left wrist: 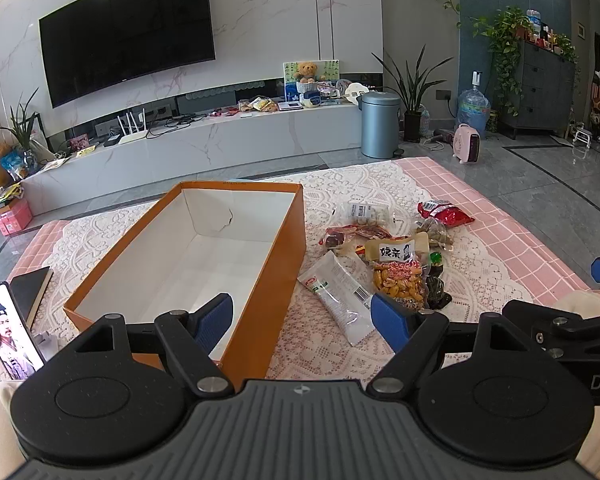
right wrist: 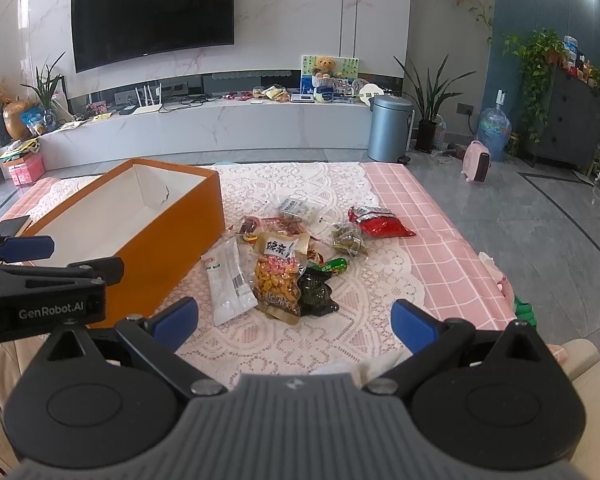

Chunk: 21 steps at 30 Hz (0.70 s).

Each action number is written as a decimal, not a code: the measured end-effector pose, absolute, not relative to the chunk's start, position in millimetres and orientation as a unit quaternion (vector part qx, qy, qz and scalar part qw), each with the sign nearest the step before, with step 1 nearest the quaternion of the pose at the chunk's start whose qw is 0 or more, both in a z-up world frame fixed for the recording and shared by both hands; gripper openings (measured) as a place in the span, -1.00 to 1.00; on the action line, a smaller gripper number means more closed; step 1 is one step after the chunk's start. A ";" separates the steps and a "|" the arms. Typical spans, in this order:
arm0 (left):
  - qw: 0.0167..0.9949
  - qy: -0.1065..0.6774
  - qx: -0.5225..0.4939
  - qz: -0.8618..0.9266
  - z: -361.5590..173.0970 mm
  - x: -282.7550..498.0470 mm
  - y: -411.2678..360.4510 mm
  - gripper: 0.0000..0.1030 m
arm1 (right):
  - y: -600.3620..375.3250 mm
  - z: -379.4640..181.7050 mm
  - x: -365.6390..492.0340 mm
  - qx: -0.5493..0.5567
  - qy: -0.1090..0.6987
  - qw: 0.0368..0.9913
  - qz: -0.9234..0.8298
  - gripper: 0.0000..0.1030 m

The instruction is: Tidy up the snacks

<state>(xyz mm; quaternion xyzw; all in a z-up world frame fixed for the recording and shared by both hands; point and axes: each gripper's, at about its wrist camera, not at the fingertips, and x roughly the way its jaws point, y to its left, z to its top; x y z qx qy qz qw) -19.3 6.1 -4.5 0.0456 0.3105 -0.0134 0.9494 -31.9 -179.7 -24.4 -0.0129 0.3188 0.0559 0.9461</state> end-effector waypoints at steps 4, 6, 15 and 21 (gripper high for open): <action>0.949 0.310 0.046 -0.013 -4.3 -19.0 6.3 0.79 | -179.9 -24.5 -32.0 -0.013 0.319 0.946 0.056 0.93; 0.949 0.310 0.045 -0.013 -4.2 -18.6 6.4 0.79 | -179.8 -24.4 -31.9 -0.013 0.319 0.946 0.056 0.93; 0.951 0.307 0.034 -0.021 -5.1 -21.6 10.0 0.74 | -181.6 -27.8 -33.5 -0.011 0.309 0.950 0.051 0.93; 0.945 0.323 -0.006 -0.058 -8.8 -12.2 18.5 0.23 | -190.7 -31.0 -29.2 0.016 0.300 0.952 0.050 0.93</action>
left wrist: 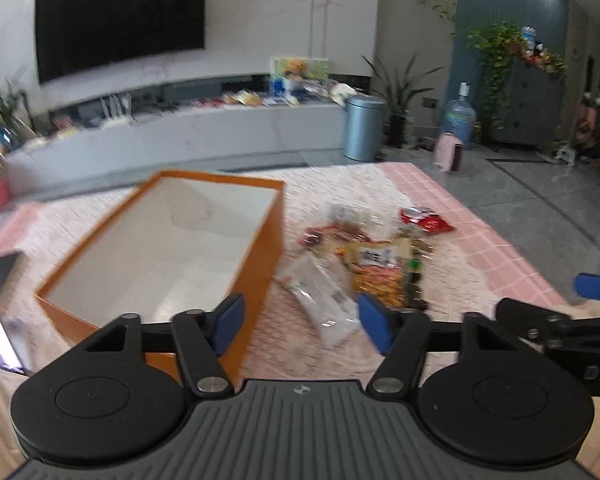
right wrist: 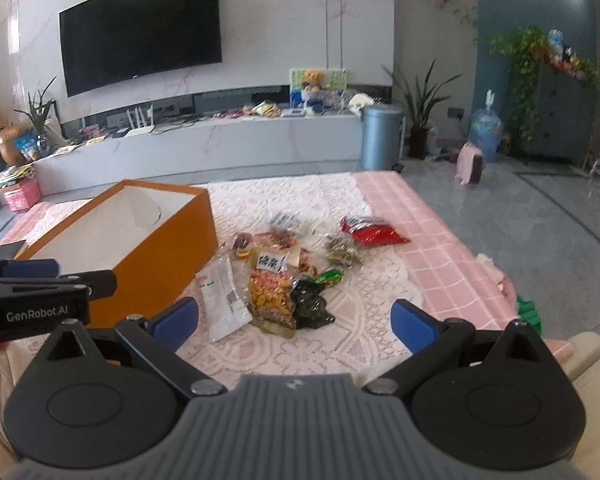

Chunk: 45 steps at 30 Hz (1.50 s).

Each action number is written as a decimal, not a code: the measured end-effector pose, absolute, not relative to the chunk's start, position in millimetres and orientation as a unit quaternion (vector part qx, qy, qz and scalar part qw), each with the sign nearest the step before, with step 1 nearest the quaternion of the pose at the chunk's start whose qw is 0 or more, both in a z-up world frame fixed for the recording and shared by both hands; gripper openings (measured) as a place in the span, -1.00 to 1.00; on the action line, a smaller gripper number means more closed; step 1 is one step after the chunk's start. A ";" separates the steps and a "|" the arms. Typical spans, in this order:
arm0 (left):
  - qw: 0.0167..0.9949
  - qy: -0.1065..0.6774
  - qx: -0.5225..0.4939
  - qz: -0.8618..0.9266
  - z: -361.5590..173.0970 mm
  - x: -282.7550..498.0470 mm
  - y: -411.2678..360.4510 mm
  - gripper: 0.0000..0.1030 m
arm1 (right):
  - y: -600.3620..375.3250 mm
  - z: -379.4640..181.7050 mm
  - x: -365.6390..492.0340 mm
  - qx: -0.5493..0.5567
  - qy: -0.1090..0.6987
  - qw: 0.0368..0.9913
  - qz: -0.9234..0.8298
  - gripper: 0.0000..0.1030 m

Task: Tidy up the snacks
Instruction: 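Lower the left tool onto the clear stick pack while the right tool reaches the peanut bag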

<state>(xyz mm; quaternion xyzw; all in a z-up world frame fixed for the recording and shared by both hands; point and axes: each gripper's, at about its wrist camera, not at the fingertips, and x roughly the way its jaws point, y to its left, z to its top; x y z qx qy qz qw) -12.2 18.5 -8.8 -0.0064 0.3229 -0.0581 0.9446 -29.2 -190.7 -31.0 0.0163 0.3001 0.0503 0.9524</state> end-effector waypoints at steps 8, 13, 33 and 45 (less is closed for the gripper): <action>0.928 0.354 -0.027 -0.116 -19.4 11.0 10.0 0.18 | -204.8 -45.2 1.4 -0.002 0.321 0.946 0.048 0.81; 0.918 0.373 -0.040 -0.131 -22.9 33.1 3.0 0.37 | -217.3 -60.0 31.2 0.010 0.348 0.936 0.060 0.49; 0.860 0.507 0.008 -0.058 -88.2 120.8 -13.4 -0.13 | -190.5 -123.2 150.2 -0.045 0.419 0.887 0.186 0.15; 0.850 0.522 0.051 -0.053 -107.1 131.8 -10.7 -0.23 | -172.6 -141.0 185.5 -0.079 0.425 0.875 0.219 -0.37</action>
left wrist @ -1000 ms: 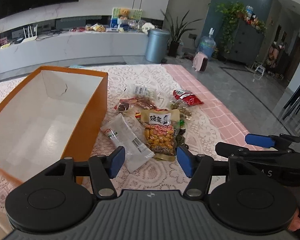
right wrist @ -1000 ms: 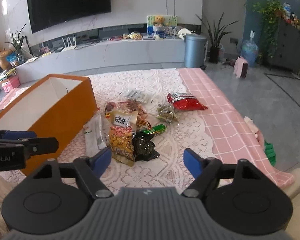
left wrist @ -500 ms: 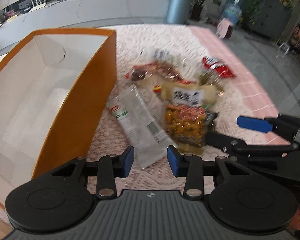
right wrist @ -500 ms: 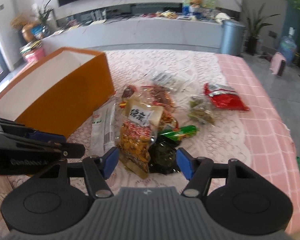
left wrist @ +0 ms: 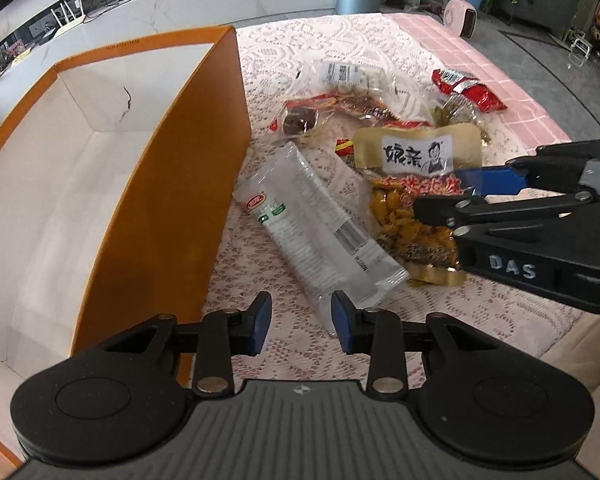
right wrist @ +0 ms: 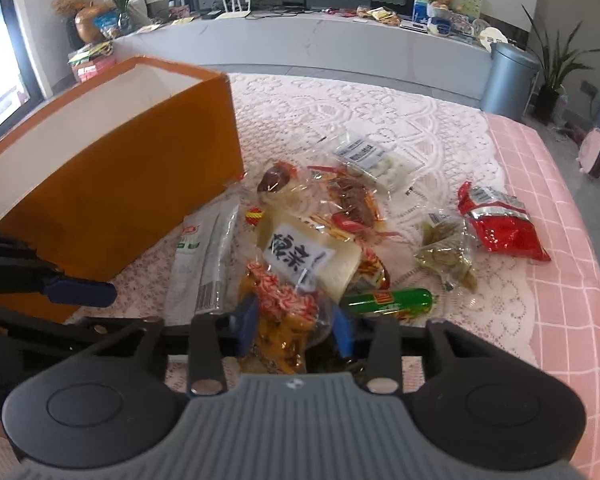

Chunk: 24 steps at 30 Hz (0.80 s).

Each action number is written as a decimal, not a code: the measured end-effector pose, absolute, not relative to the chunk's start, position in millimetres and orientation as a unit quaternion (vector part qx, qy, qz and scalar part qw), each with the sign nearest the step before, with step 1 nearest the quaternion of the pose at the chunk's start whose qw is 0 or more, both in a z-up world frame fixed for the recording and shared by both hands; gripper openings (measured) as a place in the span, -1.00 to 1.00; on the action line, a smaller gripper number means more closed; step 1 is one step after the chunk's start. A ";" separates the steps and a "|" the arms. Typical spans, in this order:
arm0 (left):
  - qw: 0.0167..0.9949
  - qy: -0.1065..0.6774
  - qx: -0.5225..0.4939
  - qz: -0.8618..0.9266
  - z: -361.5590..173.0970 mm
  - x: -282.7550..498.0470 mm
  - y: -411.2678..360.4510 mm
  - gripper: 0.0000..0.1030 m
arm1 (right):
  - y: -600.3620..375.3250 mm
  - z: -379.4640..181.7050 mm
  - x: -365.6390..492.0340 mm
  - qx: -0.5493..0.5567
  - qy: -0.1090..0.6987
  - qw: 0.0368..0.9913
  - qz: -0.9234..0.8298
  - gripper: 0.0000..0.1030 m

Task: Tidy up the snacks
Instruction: 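Lower the left tool onto the clear stick pack while the right tool reaches the peanut bag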

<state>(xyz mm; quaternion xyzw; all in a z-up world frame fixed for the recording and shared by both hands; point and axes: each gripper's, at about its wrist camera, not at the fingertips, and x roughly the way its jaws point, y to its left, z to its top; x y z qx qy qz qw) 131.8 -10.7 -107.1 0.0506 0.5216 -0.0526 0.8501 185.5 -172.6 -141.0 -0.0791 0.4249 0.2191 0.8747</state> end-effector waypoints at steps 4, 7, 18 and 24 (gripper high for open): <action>0.850 0.522 0.051 -0.054 -110.5 132.0 -8.2 -0.24 | -177.1 -132.4 179.9 -0.062 0.418 0.877 0.227 -0.71; 0.851 0.520 0.047 -0.058 -111.2 131.6 -6.7 -0.24 | -180.9 -121.2 172.3 -0.051 0.420 0.878 0.224 -0.75; 0.855 0.510 -0.007 -0.091 -110.9 125.4 -0.6 -0.24 | -194.5 -113.3 145.1 -0.073 0.447 0.874 0.174 -0.76; 0.854 0.514 -0.014 -0.079 -115.3 126.0 4.0 -0.24 | -187.4 -133.4 152.8 -0.054 0.463 0.865 0.185 -0.37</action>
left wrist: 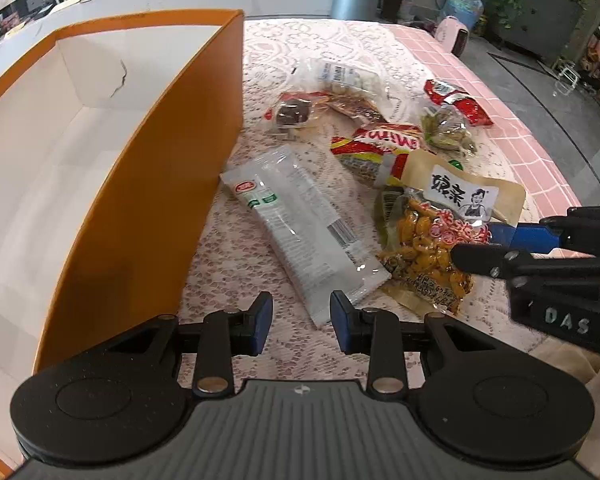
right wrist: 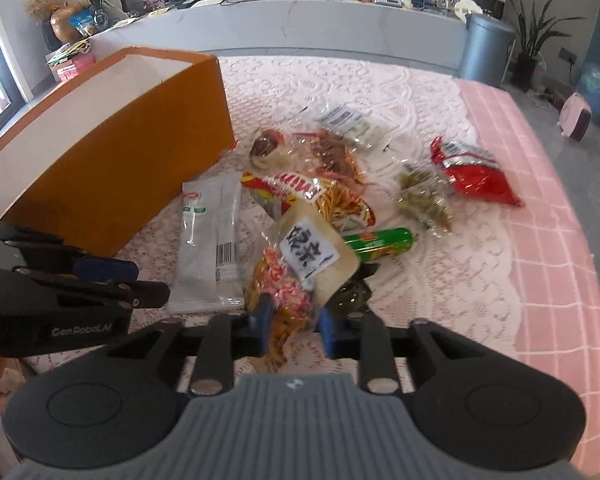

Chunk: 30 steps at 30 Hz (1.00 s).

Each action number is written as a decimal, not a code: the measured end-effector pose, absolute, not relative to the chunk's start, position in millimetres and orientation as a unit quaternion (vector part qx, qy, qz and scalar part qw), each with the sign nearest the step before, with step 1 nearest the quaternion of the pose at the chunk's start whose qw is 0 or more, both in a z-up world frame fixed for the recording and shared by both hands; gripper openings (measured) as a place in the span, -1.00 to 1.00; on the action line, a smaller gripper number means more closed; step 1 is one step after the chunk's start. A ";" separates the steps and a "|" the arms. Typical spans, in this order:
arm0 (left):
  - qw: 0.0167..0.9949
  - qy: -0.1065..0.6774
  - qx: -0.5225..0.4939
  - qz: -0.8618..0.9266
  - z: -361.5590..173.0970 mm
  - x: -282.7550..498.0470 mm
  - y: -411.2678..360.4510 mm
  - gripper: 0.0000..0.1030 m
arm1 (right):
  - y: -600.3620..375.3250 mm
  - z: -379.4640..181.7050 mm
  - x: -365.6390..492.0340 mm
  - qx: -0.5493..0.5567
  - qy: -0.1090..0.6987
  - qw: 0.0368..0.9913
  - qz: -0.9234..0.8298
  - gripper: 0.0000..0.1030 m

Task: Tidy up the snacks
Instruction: 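Lower the left tool onto the clear stick pack while the right tool reaches the peanut bag, then close the left gripper on the stick pack while the right gripper grasps the peanut bag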

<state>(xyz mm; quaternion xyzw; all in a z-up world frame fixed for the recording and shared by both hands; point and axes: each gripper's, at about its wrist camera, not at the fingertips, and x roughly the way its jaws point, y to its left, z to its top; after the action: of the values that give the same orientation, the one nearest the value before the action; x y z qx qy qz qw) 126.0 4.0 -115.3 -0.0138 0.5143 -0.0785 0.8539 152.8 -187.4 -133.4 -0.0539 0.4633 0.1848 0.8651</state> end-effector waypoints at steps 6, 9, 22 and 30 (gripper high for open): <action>0.849 0.523 -0.013 -0.077 -122.5 130.4 -1.6 -0.24 | -194.1 -145.4 171.2 -0.008 0.494 0.848 0.193 0.08; 0.849 0.523 -0.006 -0.076 -124.9 132.3 -5.6 -0.23 | -200.6 -159.0 187.4 0.026 0.538 0.823 0.178 0.13; 0.846 0.523 -0.093 -0.042 -126.7 155.0 -4.5 0.36 | -220.9 -135.9 171.1 0.070 0.504 0.843 0.175 -0.57; 0.832 0.537 -0.139 0.008 -140.2 179.9 -9.9 0.49 | -238.3 -113.9 156.9 0.009 0.463 0.878 0.124 -0.57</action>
<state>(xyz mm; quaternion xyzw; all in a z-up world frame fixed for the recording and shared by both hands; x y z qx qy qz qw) 179.9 -9.9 -140.2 -0.1390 0.5371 0.0076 0.8319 156.9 -238.3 -113.9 0.0091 0.4631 0.1238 0.8776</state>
